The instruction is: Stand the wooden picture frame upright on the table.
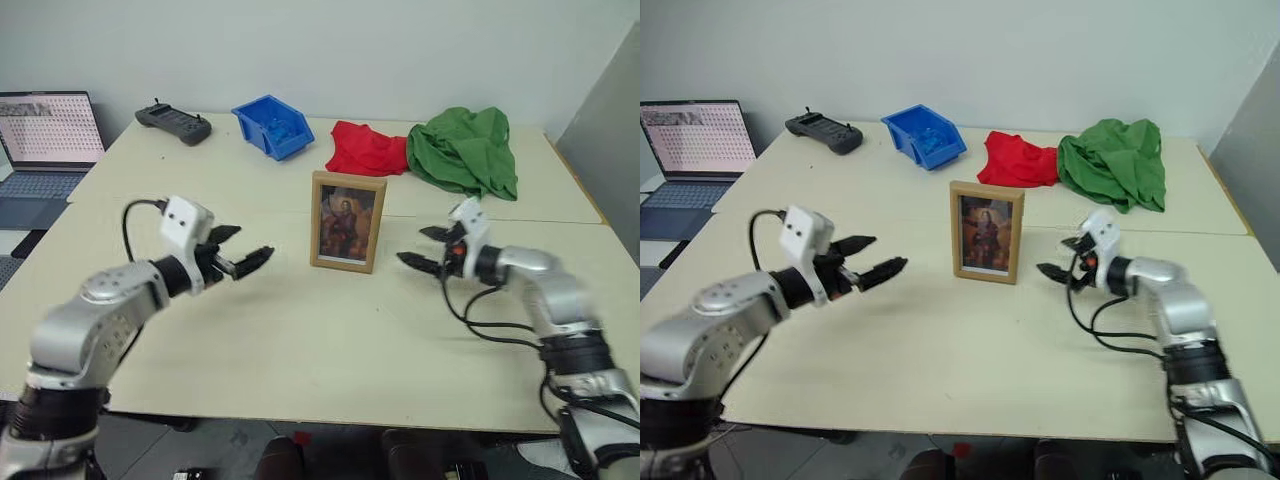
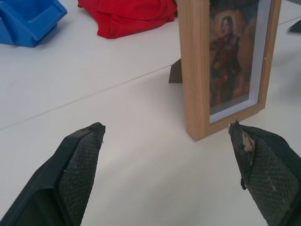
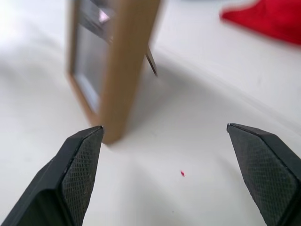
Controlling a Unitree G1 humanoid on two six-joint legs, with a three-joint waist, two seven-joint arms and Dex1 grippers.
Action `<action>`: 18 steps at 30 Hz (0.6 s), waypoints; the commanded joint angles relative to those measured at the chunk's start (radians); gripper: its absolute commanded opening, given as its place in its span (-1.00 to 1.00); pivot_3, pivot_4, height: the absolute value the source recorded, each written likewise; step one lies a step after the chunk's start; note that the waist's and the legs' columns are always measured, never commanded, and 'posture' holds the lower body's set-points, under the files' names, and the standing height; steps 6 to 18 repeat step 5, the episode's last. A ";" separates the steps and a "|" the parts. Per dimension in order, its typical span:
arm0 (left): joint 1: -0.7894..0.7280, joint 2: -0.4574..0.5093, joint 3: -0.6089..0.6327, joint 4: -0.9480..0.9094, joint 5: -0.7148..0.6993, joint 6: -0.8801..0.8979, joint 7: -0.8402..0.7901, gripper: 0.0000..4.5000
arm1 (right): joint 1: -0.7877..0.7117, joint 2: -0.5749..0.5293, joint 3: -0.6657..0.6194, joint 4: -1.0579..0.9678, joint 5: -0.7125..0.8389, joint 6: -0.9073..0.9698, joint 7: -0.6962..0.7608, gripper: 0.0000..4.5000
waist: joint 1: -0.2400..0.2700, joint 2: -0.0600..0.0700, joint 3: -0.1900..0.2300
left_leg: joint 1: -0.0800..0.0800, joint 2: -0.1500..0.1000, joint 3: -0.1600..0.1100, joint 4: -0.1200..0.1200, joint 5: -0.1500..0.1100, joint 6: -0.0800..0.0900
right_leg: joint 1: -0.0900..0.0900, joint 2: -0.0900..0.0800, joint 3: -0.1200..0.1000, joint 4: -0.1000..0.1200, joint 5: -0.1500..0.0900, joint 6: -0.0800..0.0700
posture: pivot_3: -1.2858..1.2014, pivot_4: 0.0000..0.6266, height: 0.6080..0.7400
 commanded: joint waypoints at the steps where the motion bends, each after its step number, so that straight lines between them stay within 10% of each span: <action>1: -0.100 0.019 -0.005 0.066 -0.005 0.020 -0.109 1.00 | -0.006 -0.037 -0.027 -0.140 0.089 0.100 0.027 0.99 | -0.002 0.000 0.000 | 0.001 0.000 0.000 0.000 0.000 0.000 | 0.001 0.000 0.000 0.000 0.000 0.000 | 0.03 -0.52 1.00; 18: -0.163 0.002 -0.035 0.103 0.019 0.027 -0.163 1.00 | -0.019 -0.042 -0.040 -0.149 0.099 0.128 -0.003 0.99 | 0.001 -0.001 0.000 | 0.000 0.000 0.000 0.001 0.000 0.000 | 0.001 0.000 0.000 0.000 0.000 0.000 | 0.03 -0.52 1.00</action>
